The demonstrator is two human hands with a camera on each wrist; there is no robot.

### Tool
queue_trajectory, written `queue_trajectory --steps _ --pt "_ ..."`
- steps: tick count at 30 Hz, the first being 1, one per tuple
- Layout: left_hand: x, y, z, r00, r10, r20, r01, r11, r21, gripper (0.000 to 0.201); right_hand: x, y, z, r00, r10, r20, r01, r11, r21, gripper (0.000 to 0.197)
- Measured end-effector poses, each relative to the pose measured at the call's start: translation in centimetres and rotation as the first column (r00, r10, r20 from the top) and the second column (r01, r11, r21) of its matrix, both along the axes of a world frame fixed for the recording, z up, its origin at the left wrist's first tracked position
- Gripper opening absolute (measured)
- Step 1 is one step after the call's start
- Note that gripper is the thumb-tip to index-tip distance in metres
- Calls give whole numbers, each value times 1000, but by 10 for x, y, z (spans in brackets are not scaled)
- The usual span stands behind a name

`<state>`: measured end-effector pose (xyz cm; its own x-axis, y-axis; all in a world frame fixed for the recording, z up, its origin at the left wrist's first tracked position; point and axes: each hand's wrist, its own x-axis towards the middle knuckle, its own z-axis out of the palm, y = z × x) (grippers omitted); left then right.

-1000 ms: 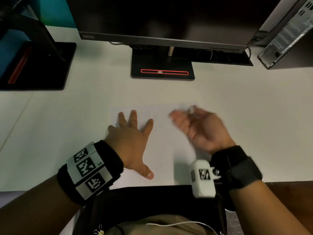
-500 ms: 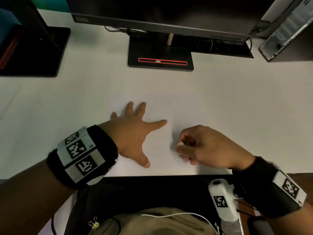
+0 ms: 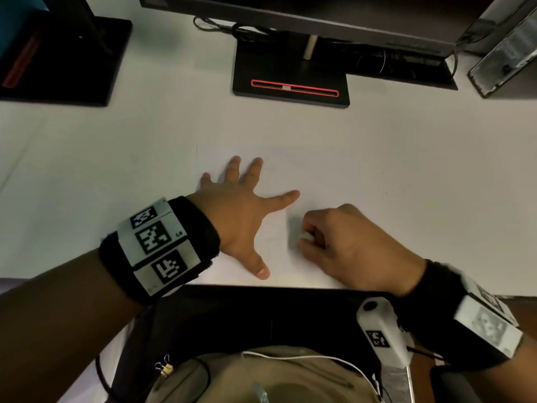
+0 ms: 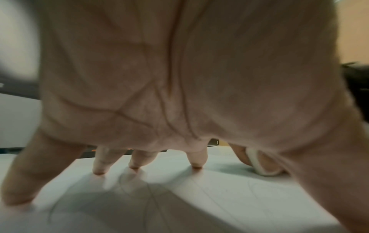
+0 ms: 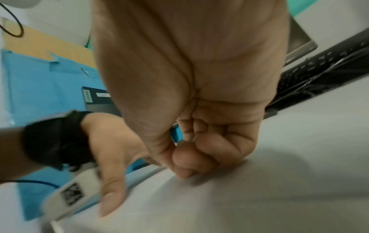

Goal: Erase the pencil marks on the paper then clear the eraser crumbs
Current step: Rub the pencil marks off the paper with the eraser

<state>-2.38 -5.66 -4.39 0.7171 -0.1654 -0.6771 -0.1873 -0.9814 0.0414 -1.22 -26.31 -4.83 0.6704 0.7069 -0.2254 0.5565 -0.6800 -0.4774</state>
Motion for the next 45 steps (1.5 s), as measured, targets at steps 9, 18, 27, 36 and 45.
queue_trajectory --steps 9,18,27,36,45 --pt "1 0 -1 1000 -6 -4 7 1000 9 136 -2 2 0 998 54 25 -54 999 -3 27" --pt "1 0 -1 1000 3 -14 -3 1000 6 136 -3 4 -2 998 56 40 -55 998 -8 27" --pt "2 -1 -2 1000 12 -15 -12 1000 -3 136 2 8 -2 998 13 67 -13 1000 -7 31" --pt "1 0 -3 1000 16 -10 -16 1000 -10 136 6 9 0 997 21 74 -18 999 -35 33" --pt "2 -2 -4 1000 19 -8 -19 1000 3 137 3 9 1 998 -15 59 17 999 -35 30"
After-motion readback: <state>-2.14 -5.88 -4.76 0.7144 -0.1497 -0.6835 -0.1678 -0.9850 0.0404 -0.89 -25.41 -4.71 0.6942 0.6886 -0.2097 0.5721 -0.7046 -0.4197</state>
